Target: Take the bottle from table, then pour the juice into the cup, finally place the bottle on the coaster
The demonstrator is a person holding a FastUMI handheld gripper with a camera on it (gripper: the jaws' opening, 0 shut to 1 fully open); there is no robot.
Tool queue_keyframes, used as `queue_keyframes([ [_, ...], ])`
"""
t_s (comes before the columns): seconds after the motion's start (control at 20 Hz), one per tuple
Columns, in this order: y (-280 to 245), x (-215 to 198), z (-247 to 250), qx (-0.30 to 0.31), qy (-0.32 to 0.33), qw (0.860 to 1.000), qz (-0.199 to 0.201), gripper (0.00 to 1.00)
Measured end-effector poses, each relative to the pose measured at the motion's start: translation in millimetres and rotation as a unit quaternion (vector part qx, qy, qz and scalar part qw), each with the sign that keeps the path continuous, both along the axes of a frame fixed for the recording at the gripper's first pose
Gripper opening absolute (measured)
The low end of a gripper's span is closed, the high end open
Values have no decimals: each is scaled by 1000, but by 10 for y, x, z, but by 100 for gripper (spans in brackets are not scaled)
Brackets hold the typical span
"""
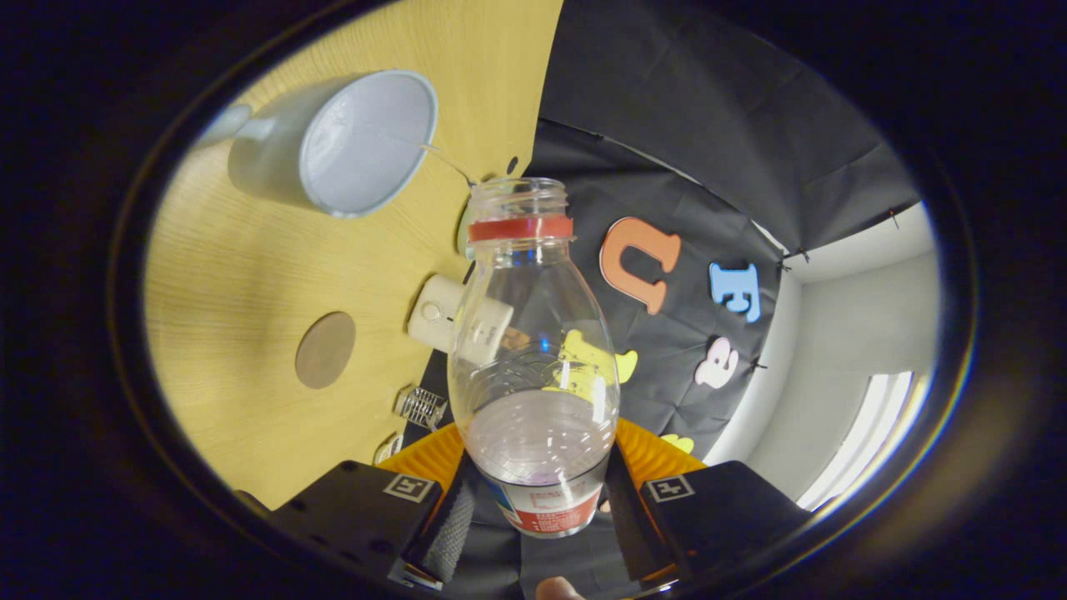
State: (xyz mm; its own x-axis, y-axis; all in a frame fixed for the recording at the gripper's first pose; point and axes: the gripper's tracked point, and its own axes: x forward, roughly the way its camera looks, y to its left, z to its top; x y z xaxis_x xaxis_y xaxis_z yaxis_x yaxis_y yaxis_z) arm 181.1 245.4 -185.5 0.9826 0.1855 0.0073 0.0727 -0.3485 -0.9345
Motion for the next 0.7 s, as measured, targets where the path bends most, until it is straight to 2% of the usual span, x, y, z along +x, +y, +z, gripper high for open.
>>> queue_keyframes([
  [0.7,19,25,40,-19,-5,1000,-2,78],
])
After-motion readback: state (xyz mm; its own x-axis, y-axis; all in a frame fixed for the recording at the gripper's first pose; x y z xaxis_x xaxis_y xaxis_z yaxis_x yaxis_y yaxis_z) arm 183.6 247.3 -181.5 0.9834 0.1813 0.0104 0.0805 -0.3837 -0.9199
